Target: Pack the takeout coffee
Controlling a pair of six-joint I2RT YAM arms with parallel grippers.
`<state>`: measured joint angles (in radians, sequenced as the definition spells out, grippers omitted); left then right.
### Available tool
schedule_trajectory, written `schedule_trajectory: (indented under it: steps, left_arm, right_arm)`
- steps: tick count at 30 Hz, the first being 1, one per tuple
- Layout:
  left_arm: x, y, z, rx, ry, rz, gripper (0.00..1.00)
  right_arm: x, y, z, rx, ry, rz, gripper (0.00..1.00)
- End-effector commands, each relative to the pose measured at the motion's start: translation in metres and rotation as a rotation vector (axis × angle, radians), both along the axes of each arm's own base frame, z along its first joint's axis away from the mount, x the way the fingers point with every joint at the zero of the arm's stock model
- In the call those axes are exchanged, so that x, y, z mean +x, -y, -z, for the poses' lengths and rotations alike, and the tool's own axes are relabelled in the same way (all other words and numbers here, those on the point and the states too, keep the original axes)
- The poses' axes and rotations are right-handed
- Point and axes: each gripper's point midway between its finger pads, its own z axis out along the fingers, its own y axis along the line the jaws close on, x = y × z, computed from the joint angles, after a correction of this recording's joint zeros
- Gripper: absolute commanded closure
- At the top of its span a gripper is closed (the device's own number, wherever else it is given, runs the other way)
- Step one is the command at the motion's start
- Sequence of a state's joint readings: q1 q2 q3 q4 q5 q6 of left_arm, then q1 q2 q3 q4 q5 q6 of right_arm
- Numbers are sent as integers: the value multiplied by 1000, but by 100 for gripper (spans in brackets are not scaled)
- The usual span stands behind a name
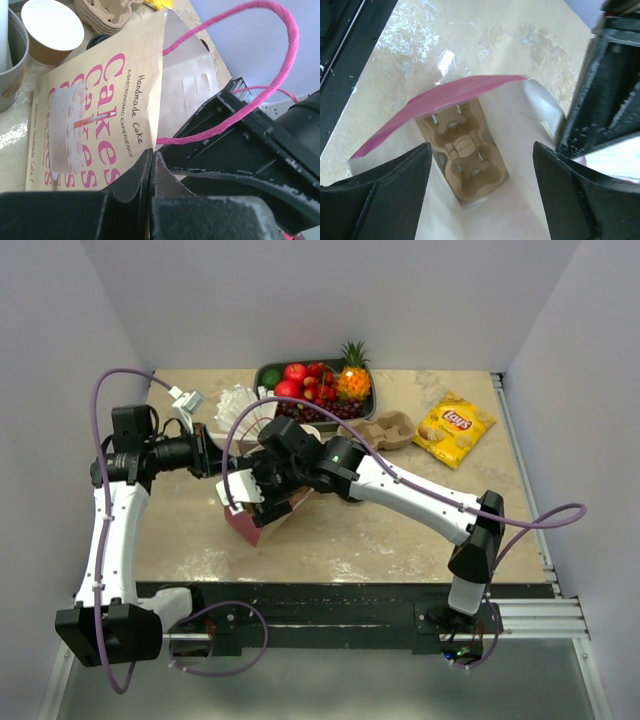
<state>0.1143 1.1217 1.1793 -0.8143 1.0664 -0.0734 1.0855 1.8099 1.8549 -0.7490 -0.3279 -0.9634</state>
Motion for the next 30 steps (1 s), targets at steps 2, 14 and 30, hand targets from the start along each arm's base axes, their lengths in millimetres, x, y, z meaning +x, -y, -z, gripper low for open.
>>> schedule_trajectory:
  steps: [2, 14, 30]
  left_arm:
    - [-14, 3, -5, 35, 116, 76, 100]
    - [-55, 26, -13, 33, 244, 262, 100]
    - [-86, 42, 1, 132, 298, 355, 100]
  right_arm:
    - [-5, 21, -87, 186, 44, 75, 17]
    - [14, 57, -203, 617, -20, 356, 17]
    - [194, 161, -93, 510, -273, 843, 25]
